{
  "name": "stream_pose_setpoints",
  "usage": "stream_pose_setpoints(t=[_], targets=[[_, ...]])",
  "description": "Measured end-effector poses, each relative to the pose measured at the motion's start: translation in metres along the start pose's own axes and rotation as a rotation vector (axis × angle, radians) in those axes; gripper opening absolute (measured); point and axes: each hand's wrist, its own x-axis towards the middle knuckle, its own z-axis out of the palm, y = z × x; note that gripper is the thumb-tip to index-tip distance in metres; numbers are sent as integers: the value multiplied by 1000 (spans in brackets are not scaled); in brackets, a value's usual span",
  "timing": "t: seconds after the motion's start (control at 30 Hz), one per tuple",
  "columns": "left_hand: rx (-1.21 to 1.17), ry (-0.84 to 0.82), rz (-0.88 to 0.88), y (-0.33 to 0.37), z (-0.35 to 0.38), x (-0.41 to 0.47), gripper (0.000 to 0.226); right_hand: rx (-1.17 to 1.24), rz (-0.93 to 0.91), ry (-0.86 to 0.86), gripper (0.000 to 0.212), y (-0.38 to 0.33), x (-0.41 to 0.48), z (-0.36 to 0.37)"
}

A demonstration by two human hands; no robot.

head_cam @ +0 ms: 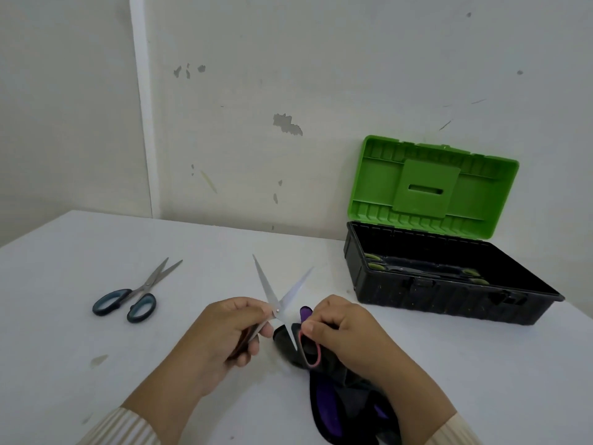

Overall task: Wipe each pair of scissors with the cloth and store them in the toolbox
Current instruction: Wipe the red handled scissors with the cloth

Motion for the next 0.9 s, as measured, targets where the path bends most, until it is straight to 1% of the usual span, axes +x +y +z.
stream_pose_setpoints(t=[0.07,0.13,0.2,0.23,0.27,0.3,0.37,0.43,0.53,0.57,0.6,0.67,0.73,0.8,0.83,0.9], targets=[[-176,-59,-76,2,-1,-1,9,13,2,26,17,1,0,1],[-410,-133,-125,1,-2,0,18,3,-5,70,20,1,1,3],[-641,-183,-114,-1,-2,3,27,-18,15,128,23,0,2,5],[-711,-188,-96,-3,0,5,28,-30,24,150,24,-1,3,5],[-731,-179,-80,-6,3,6,27,-41,26,172,24,-1,3,7],[-680,-153,-66,-9,7,7,22,-48,19,192,25,-1,3,9],[-488,-101,-38,-15,17,7,10,-71,-16,206,25,-3,3,14],[-367,-86,-7,-19,23,5,19,-102,-69,179,24,-9,2,21],[-338,21,33,-17,21,5,23,-104,-100,123,15,-10,1,19],[-338,64,46,-15,17,6,24,-95,-91,145,11,-6,2,13],[-317,83,60,-13,13,6,26,-72,-75,195,12,1,3,6],[-242,61,59,-10,10,4,28,33,1,350,26,14,3,-9],[-142,24,22,-12,12,2,24,188,59,467,36,18,3,-17],[-32,2,-6,-15,18,1,24,322,20,512,42,10,2,-15],[21,-9,-7,-17,21,1,26,298,-35,513,41,3,1,-12],[97,-34,16,-21,26,0,29,61,-183,450,29,-8,-1,2]])
